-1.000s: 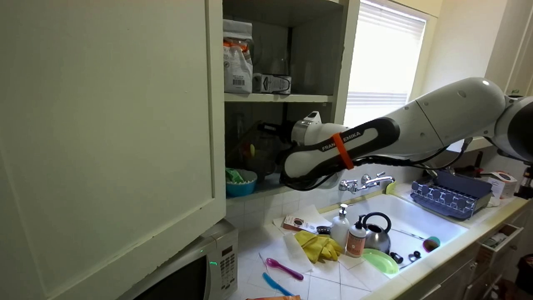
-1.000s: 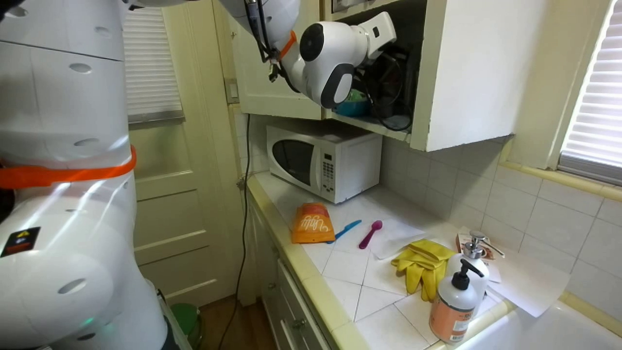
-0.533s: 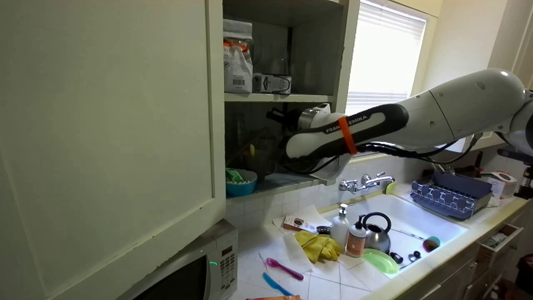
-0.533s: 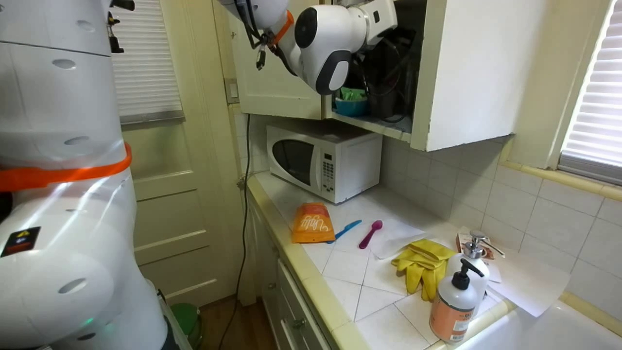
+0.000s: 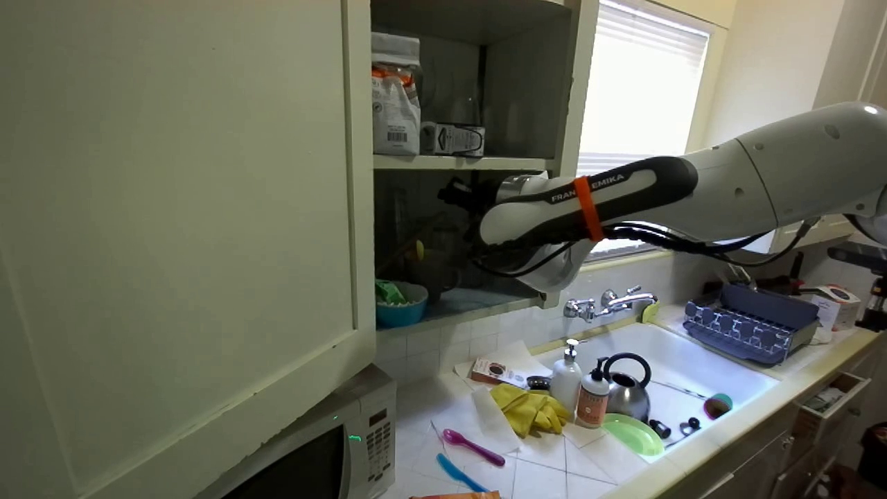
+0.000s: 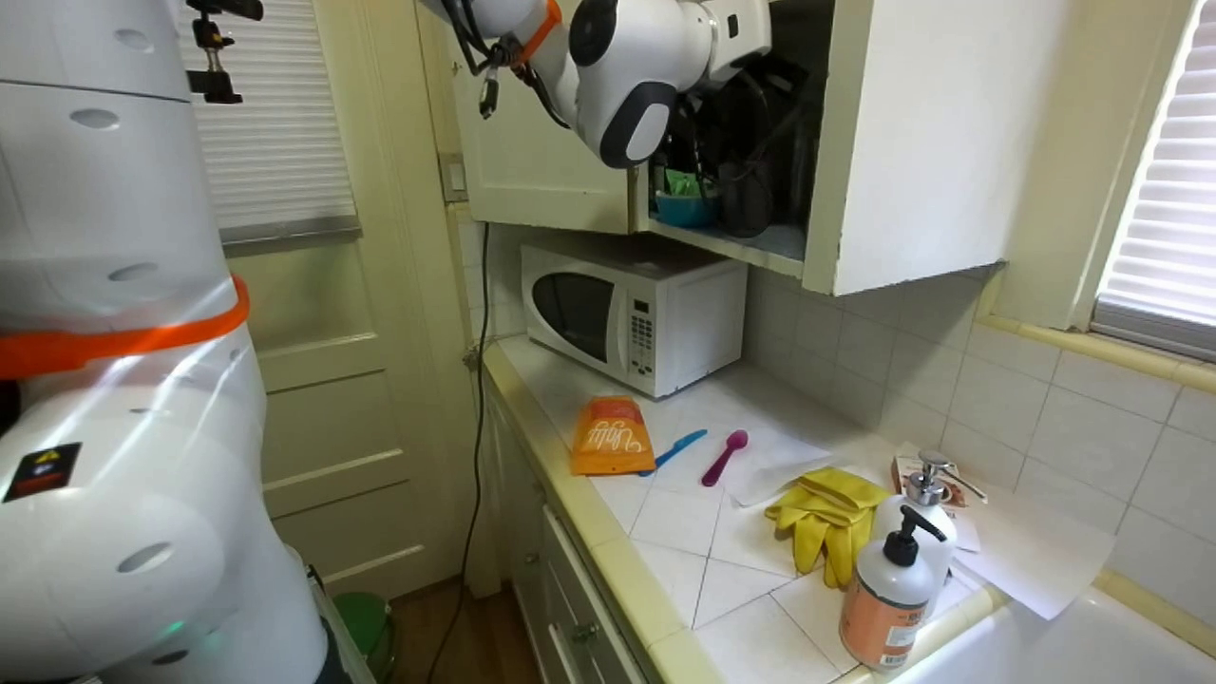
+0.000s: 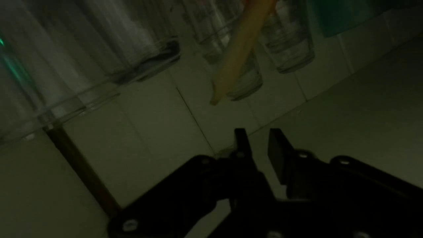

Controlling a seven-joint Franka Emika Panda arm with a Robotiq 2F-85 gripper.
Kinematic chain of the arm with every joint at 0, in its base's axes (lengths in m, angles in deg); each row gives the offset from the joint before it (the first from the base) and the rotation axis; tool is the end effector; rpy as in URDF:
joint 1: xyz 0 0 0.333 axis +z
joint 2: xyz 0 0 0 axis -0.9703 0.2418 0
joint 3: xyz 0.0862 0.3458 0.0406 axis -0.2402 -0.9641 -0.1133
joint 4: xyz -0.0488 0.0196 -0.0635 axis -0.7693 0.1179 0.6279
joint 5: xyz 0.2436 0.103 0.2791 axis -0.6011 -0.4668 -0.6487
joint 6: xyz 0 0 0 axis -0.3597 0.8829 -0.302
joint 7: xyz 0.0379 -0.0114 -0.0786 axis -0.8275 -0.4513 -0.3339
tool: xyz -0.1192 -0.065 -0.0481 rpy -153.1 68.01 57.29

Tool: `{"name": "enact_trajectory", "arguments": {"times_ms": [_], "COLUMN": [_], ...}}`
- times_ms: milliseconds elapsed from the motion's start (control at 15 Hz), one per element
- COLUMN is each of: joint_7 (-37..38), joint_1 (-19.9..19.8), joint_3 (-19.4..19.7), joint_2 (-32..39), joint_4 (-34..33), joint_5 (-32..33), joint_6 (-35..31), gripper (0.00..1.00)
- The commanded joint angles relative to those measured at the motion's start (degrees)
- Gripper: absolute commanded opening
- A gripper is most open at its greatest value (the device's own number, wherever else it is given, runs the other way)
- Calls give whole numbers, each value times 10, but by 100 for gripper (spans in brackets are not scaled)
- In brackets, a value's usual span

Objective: Take the wooden spoon out of the open upper cabinet and put it on the countertop.

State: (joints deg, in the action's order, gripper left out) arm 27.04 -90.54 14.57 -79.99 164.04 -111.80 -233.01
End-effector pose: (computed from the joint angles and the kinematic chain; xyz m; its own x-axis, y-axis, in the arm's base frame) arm 0.6069 0.0174 0.6446 -0.0024 -0.4670 0.8843 -0.1155 -0.8782 -0.4641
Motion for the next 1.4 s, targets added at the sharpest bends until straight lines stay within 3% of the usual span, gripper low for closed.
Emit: {"name": "enact_trajectory", "arguments": {"times_ms": [0,400,733,800,1333], "joint_7": [13,31,43,31,58], "joint_1": [2,3,3,3,5], "joint_3": [-4,-6,-8,-6,-12], "joint_2": [-37,-26,6,-7,27], "joint_4": [23,28,18,19,-9], "joint_5": [-26,-31,-10,-17,-12], "joint_6": [61,93,53,74,44], "gripper": [54,99,100,100,100]}}
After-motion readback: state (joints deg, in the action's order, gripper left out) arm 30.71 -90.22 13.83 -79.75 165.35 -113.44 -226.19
